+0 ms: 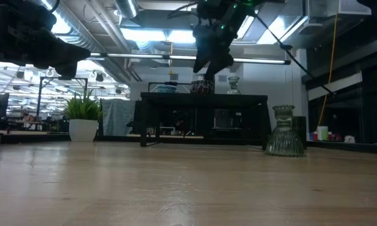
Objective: Pick & Place candle stick holders
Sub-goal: Put the black patterned scented candle on the shelf
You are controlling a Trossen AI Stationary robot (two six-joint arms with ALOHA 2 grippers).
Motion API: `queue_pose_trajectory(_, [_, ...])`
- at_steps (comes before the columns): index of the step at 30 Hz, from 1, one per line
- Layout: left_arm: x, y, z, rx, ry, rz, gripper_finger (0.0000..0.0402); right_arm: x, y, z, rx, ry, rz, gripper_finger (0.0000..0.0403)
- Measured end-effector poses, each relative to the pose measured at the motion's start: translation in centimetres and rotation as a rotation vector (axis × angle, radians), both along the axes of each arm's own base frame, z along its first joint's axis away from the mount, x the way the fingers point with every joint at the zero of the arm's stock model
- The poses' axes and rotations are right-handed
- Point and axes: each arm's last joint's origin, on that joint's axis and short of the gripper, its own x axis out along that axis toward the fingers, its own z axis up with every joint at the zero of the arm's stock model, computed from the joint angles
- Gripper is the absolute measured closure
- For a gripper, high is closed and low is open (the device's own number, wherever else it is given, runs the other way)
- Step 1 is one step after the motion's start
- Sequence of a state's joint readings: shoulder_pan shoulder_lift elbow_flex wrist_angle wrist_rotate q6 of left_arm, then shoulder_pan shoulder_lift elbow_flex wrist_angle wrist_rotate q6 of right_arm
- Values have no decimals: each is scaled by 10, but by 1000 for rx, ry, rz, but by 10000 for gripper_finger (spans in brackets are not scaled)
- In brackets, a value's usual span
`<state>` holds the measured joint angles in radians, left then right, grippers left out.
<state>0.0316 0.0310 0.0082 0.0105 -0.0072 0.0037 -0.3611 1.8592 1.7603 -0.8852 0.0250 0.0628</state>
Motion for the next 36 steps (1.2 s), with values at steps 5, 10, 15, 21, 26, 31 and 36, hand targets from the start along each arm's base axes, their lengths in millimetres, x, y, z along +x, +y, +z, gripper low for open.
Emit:
queue_pose_trajectory(5, [0, 0, 0, 0, 0, 0, 394, -11, 4, 14, -4, -9, 0, 42])
queue_pose_trajectory(10, [0, 0, 0, 0, 0, 0, 395, -22, 8, 15, 18, 66, -5, 64])
queue_pose_trajectory(15, [0, 0, 0, 0, 0, 0, 394, -28, 10, 13, 29, 133, 17, 115])
queue_pose_trajectory(21, [0, 0, 0, 0, 0, 0, 396, -31, 12, 12, 24, 181, 46, 192])
queue_pose_trajectory(26, [0, 0, 0, 0, 0, 0, 394, -32, 11, 11, -18, 207, 35, 256])
queue_pose_trajectory(31, [0, 0, 0, 0, 0, 0, 395, -33, 13, 9, -43, 242, 23, 312])
queue_pose_trajectory(36, [0, 0, 0, 0, 0, 0, 394, -34, 14, -3, -23, 273, -4, 350])
